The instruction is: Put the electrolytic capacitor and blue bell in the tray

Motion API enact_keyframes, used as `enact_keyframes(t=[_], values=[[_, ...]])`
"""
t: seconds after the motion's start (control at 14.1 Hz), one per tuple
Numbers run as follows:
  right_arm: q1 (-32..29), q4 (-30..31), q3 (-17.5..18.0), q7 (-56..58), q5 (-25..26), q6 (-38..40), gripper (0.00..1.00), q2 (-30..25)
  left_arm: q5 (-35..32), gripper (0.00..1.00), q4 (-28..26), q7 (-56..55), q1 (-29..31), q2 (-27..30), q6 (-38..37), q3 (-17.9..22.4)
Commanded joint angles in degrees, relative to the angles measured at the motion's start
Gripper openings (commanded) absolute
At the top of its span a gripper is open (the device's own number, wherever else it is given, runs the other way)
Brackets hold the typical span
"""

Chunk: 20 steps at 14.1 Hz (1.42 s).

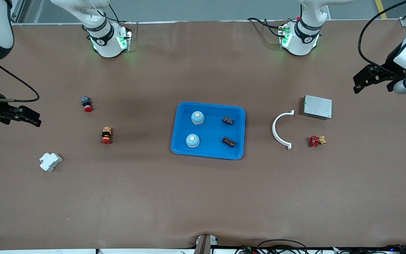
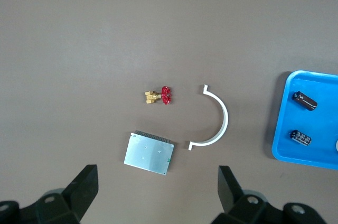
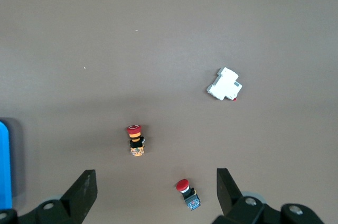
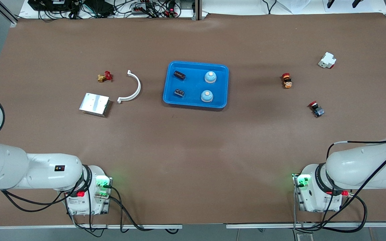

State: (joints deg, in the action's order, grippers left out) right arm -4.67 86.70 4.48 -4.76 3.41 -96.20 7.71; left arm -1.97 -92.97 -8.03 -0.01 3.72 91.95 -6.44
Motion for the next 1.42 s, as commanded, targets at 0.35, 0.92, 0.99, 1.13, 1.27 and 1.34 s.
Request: enact_keyframes(t=[0.35,0.92,0.99,1.13,1.27,1.34], values=[[-1.0,-6.6,0.4,3.2,-1.1,8.1,1.0,-0.9,1.2,1.0,0.5,0.2,0.0,0.8,-2.6,-0.2],[-1.5,-7.3,0.3,3.6,-1.7,9.3,1.0,-1.7,1.2,1.0,0.5,0.3,-0.2,1.0,-4.4,-0.3],[-1.6,-7.3,0.3,3.5,-2.3,9.4,1.0,-1.7,1.2,1.0,0.5,0.0,-0.2,1.1,-4.5,-0.4],[-1.8,-7.5,0.3,3.4,-3.4,10.6,1.0,-1.7,1.2,1.0,0.5,-0.2,-0.3,1.5,-4.6,-1.2],[-1.9,-7.9,0.3,3.2,-3.9,12.4,1.0,-1.7,1.2,1.0,0.4,-0.2,0.0,1.7,-4.8,-1.4],[-2.3,-7.9,0.2,3.0,-5.1,13.3,1.0,-1.7,1.2,1.0,0.4,-0.2,-0.1,1.7,-5.2,-1.5]])
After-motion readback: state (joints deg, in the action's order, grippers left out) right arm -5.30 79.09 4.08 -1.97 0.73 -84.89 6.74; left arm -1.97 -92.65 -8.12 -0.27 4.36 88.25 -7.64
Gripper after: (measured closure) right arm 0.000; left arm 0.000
